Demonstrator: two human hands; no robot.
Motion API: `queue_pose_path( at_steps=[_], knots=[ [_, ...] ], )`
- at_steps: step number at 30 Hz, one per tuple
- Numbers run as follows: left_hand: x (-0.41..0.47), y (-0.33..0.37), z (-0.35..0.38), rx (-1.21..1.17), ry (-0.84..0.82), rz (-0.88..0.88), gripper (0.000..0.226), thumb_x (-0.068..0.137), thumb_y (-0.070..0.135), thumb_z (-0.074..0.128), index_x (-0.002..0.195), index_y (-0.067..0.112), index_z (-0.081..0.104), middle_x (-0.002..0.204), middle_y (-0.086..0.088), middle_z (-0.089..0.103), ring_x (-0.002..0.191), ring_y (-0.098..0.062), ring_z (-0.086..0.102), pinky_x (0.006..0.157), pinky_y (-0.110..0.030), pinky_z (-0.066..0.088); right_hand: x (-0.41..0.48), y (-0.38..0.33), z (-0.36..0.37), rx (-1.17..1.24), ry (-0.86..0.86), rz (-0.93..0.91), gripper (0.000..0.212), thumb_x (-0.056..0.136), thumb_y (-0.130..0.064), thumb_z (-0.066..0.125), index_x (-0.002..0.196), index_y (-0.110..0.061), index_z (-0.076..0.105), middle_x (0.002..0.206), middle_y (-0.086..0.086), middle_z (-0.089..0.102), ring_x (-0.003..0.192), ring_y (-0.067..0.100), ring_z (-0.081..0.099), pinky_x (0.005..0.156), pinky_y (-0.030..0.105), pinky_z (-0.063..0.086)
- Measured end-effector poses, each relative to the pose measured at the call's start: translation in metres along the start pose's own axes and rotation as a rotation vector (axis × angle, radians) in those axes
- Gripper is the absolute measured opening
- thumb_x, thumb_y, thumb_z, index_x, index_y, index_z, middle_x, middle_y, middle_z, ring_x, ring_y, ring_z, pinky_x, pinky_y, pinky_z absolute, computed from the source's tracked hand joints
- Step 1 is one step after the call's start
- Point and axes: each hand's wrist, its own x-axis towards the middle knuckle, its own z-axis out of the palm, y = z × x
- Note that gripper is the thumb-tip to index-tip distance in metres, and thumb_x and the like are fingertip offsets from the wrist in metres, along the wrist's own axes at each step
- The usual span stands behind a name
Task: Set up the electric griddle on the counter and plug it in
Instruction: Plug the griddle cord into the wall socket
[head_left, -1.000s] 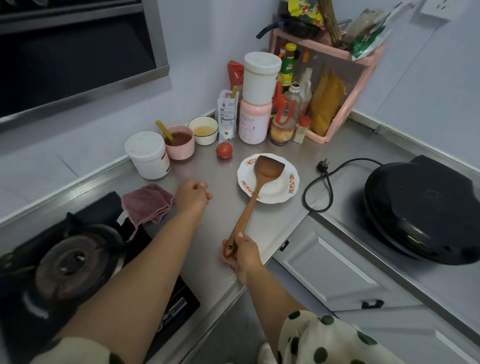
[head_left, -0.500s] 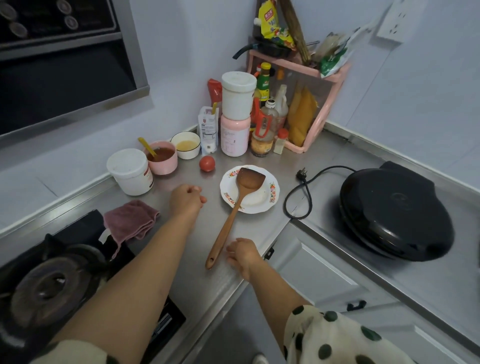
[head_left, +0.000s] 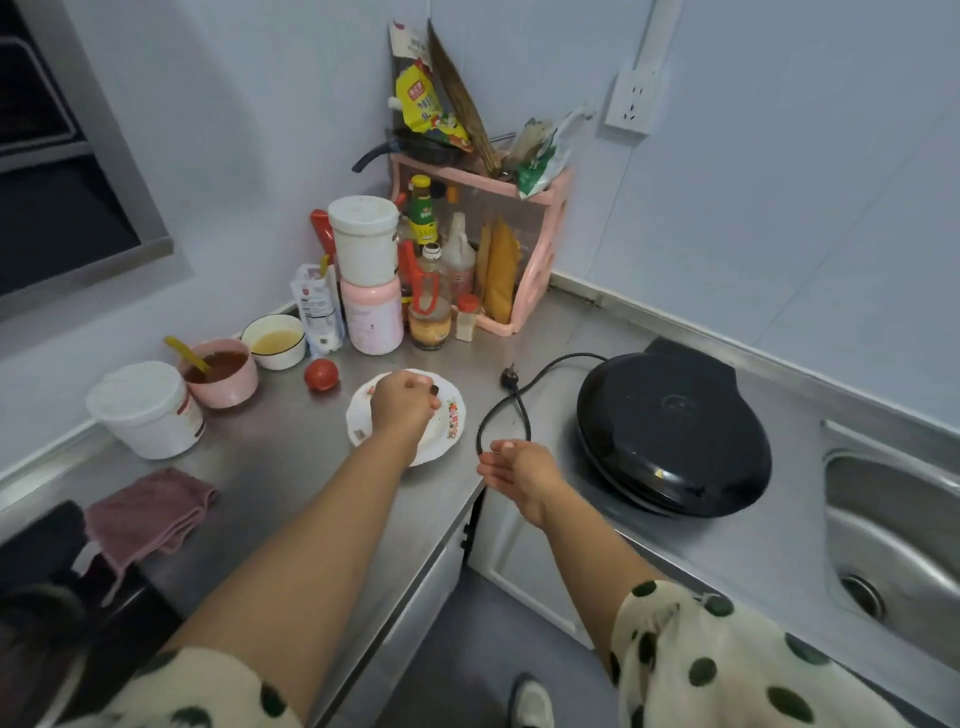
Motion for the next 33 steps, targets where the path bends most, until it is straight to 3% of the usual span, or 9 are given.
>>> queue_pose_path(
  at_steps=[4, 8, 10, 13, 15, 18, 23, 28, 33],
  knots=[
    [0.011, 0.002, 0.031, 0.037, -0.009, -0.013, 0.02, 0.088, 0.014, 0.047, 0.078, 0.014, 0.065, 0.061, -0.002, 0.063, 0.064, -0.02, 0.054, 0.088, -0.04, 0.052, 0.028, -0.021, -0.031, -0.002, 0.017, 0.005, 0.034, 0.098, -0.003, 0.03, 0.122, 0.006, 0.052, 0.114, 0.026, 0.064, 0.094, 0.033, 0.064, 0.085, 0.036, 0.054],
    [0.031, 0.005, 0.068, 0.043, 0.032, -0.057, 0.024, 0.093, 0.012, 0.042, 0.096, 0.008, 0.066, 0.066, -0.001, 0.061, 0.061, -0.014, 0.052, 0.062, -0.026, 0.045, 0.071, -0.048, -0.059, -0.04, -0.004, 0.023, 0.034, 0.098, 0.001, 0.028, 0.122, 0.01, 0.05, 0.087, 0.016, 0.057, 0.071, 0.021, 0.053, 0.068, 0.03, 0.051],
    [0.042, 0.009, 0.085, 0.053, 0.071, -0.079, 0.024, 0.095, 0.012, 0.041, 0.099, 0.009, 0.064, 0.066, 0.001, 0.06, 0.061, -0.012, 0.051, 0.061, -0.025, 0.041, 0.095, -0.062, -0.067, -0.074, -0.012, 0.02, 0.031, 0.097, 0.002, 0.03, 0.118, 0.008, 0.053, 0.104, 0.025, 0.063, 0.079, 0.025, 0.054, 0.088, 0.038, 0.053],
    [0.059, 0.014, 0.107, 0.054, 0.129, -0.093, 0.021, 0.096, 0.012, 0.041, 0.094, 0.011, 0.062, 0.066, 0.001, 0.06, 0.059, -0.009, 0.05, 0.054, -0.022, 0.039, 0.13, -0.086, -0.07, -0.09, -0.061, 0.046, 0.037, 0.096, 0.006, 0.032, 0.128, 0.013, 0.047, 0.135, 0.04, 0.044, 0.073, 0.03, 0.053, 0.11, 0.049, 0.036],
    [0.066, 0.015, 0.117, 0.046, 0.153, -0.089, 0.021, 0.097, 0.01, 0.041, 0.093, 0.01, 0.062, 0.065, 0.001, 0.058, 0.056, -0.007, 0.048, 0.049, -0.017, 0.037, 0.155, -0.093, -0.07, -0.161, -0.076, 0.042, 0.037, 0.094, 0.006, 0.039, 0.129, 0.011, 0.048, 0.13, 0.038, 0.052, 0.076, 0.032, 0.06, 0.096, 0.042, 0.05],
    [0.077, 0.009, 0.127, 0.017, 0.171, -0.109, 0.022, 0.097, 0.007, 0.04, 0.097, 0.005, 0.062, 0.064, -0.002, 0.056, 0.055, -0.009, 0.046, 0.05, -0.017, 0.037, 0.194, -0.094, -0.068, -0.344, -0.074, -0.002, 0.034, 0.088, 0.008, 0.05, 0.121, 0.011, 0.055, 0.089, 0.017, 0.061, 0.07, 0.021, 0.058, 0.068, 0.03, 0.052],
    [0.096, -0.005, 0.127, 0.002, 0.205, -0.17, 0.027, 0.097, 0.006, 0.039, 0.105, 0.001, 0.065, 0.065, -0.003, 0.058, 0.056, -0.011, 0.048, 0.056, -0.021, 0.04, 0.246, -0.079, -0.057, -0.714, 0.051, -0.032, 0.023, 0.088, 0.002, 0.045, 0.102, 0.009, 0.063, 0.089, 0.018, 0.058, 0.083, 0.028, 0.055, 0.074, 0.037, 0.047],
    [0.113, -0.016, 0.123, 0.033, 0.208, -0.19, 0.028, 0.097, 0.01, 0.04, 0.109, 0.002, 0.065, 0.064, 0.001, 0.058, 0.053, -0.011, 0.046, 0.039, -0.011, 0.037, 0.264, -0.06, -0.046, -0.98, 0.092, -0.05, 0.016, 0.085, -0.006, 0.051, 0.097, -0.002, 0.059, 0.092, 0.012, 0.059, 0.081, 0.028, 0.057, 0.065, 0.03, 0.044],
    [0.128, -0.013, 0.123, 0.08, 0.201, -0.185, 0.028, 0.097, 0.012, 0.041, 0.108, 0.005, 0.066, 0.065, 0.003, 0.059, 0.056, -0.009, 0.049, 0.046, -0.016, 0.039, 0.274, -0.057, -0.048, -0.995, 0.082, -0.067, 0.021, 0.082, -0.004, 0.051, 0.098, 0.0, 0.064, 0.092, 0.013, 0.062, 0.079, 0.029, 0.058, 0.065, 0.03, 0.046]
  ],
)
